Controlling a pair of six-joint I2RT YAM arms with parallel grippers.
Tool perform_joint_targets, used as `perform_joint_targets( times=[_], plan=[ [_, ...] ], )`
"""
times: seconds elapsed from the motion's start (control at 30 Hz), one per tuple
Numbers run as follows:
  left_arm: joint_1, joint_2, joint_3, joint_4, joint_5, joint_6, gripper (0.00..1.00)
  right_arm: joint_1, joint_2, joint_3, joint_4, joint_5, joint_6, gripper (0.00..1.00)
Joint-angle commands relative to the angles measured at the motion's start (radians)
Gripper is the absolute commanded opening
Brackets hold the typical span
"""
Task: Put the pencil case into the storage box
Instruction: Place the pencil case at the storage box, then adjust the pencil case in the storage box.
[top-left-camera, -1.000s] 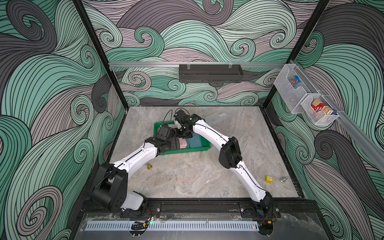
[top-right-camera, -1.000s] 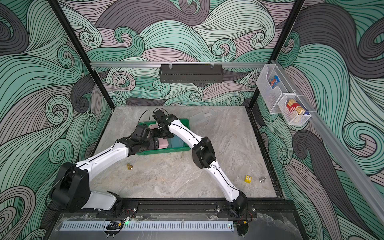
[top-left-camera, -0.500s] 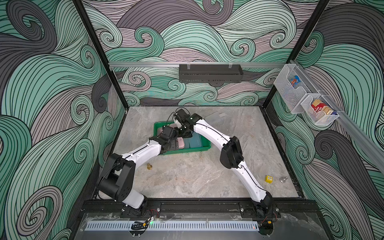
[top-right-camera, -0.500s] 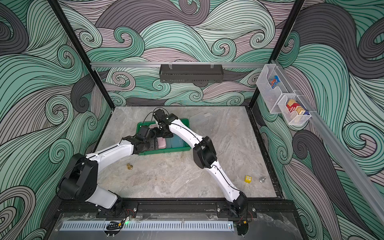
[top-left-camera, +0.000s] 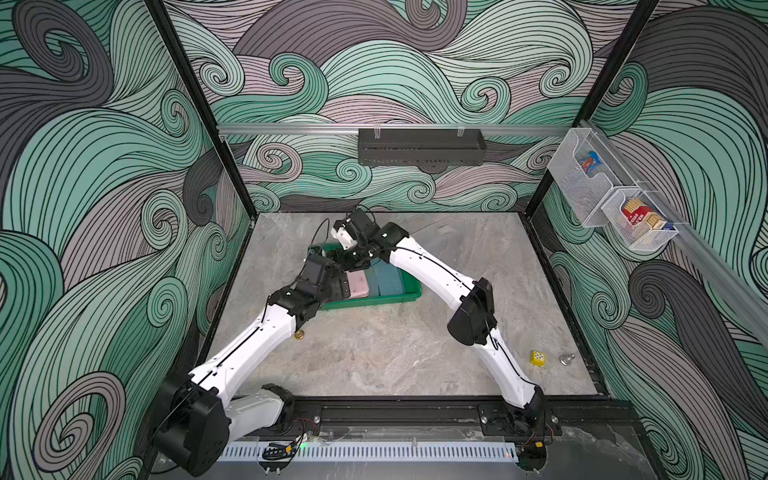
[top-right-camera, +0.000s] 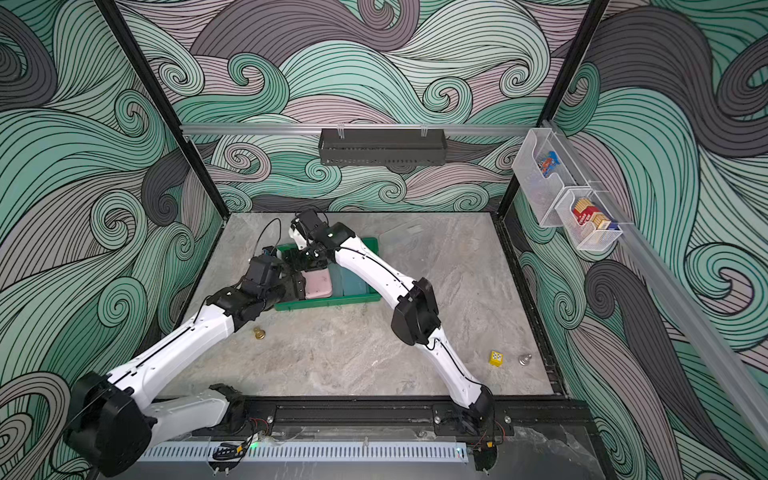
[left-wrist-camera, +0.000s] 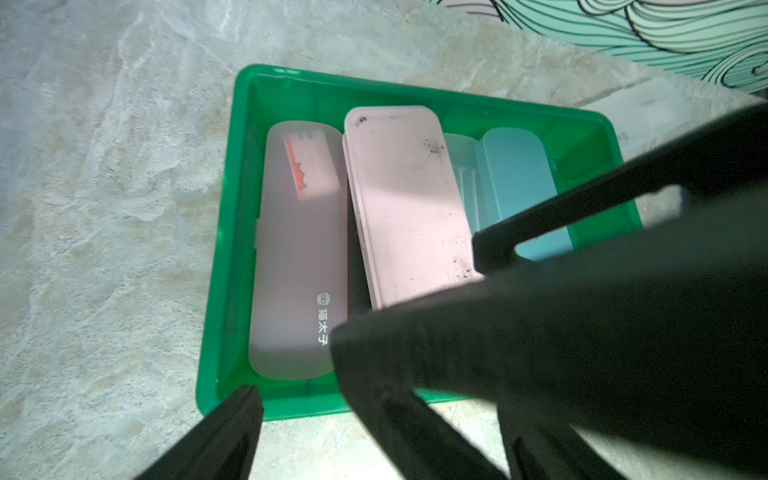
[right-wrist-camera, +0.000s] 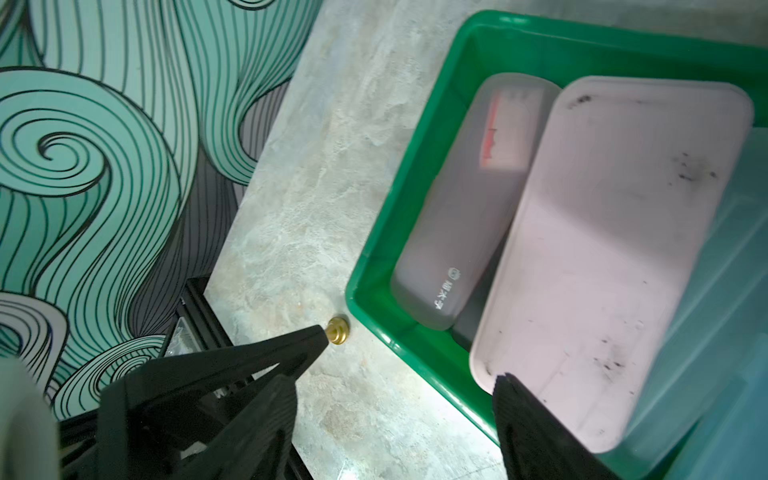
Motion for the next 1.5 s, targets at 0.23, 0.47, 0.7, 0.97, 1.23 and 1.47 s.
perform_joint_targets(
  times=[0.23,0.47,0.7,0.97,1.23,1.47],
  plan=[
    [0.109,-0.186,-0.042,-0.154,-0.095,-0.072,0.92,-0.06,0.239,0.176,-0.069,0.021,-0.102,0.61],
    [0.114,-0.192,-0.062,-0.147,-0.082,-0.075,0.92,-0.069,0.303,0.174,-0.049,0.07,-0.093,0.61],
    [0.115,-0.197,-0.067,-0.147,-0.077,-0.074,0.92,-0.106,0.324,0.157,-0.04,0.105,-0.079,0.61],
    [0.115,-0.208,-0.07,-0.142,-0.078,-0.072,0.92,-0.145,0.344,0.143,-0.037,0.102,-0.068,0.62],
    [0.117,-0.16,-0.07,-0.109,-0.041,-0.049,0.92,-0.146,0.285,0.075,0.0,0.068,-0.073,0.65],
    [0.118,-0.169,-0.074,-0.109,-0.04,-0.05,0.92,-0.131,0.254,0.05,0.001,0.071,-0.095,0.67]
  ],
)
